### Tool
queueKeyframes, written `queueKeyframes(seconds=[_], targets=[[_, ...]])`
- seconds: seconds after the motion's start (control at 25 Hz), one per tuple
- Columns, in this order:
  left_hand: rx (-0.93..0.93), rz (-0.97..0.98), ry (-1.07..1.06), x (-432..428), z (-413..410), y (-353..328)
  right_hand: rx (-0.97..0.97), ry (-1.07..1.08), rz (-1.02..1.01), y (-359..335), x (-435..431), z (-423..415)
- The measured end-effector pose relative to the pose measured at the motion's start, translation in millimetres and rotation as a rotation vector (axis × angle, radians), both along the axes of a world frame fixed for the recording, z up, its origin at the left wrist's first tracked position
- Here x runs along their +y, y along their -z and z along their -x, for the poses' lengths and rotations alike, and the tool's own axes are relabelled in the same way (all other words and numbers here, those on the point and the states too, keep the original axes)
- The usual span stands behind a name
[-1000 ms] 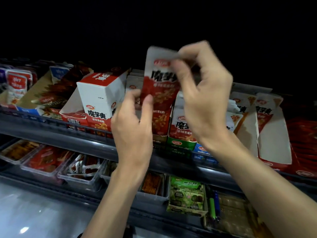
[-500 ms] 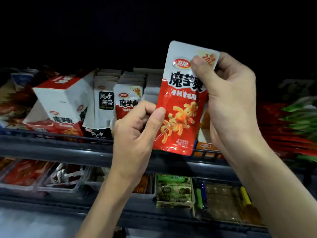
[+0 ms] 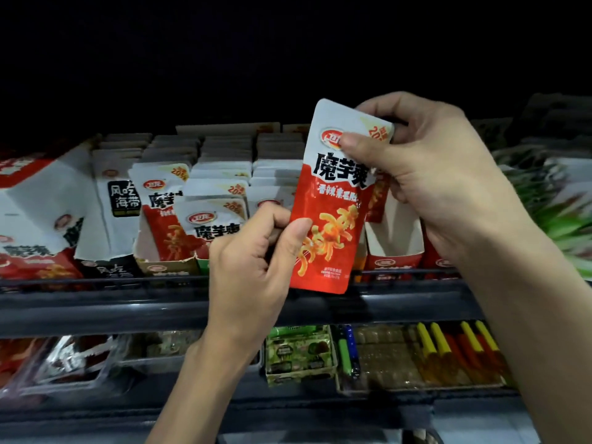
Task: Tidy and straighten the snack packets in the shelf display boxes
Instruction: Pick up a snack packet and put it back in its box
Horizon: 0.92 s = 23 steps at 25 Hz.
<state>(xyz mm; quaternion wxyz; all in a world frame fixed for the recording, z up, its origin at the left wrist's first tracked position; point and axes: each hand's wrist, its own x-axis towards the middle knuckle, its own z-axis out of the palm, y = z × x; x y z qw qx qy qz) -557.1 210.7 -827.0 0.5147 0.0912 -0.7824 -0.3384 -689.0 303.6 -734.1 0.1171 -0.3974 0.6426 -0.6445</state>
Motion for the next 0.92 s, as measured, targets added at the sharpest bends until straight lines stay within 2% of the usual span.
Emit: queueKeyframes(seconds=[0.32, 0.44, 0.6, 0.76, 0.92], targets=[[-0.060, 0.091, 0.014, 12.4, 14.9, 4.0, 0.072, -0.003, -0.044, 1.2, 15.9, 12.1], [-0.136, 0.194, -0.102, 13.2, 23.0, 7.7, 0.113, 0.116, 0.120, -3.9, 25.3, 28.3], [-0.283, 0.403, -0.188, 20.3, 39.3, 17.2, 0.276, 0.435, 0.369, -5.2, 34.4, 61.7], [-0.516, 0.482, -0.139, 25.8, 54.4, 29.1, 0.405, 0.583, 0.229, 23.8, 18.0, 68.5], [-0.555, 0.437, -0.121, 23.8, 59.3, 35.6, 0.450, 0.603, 0.063, 32.0, 13.0, 76.4]])
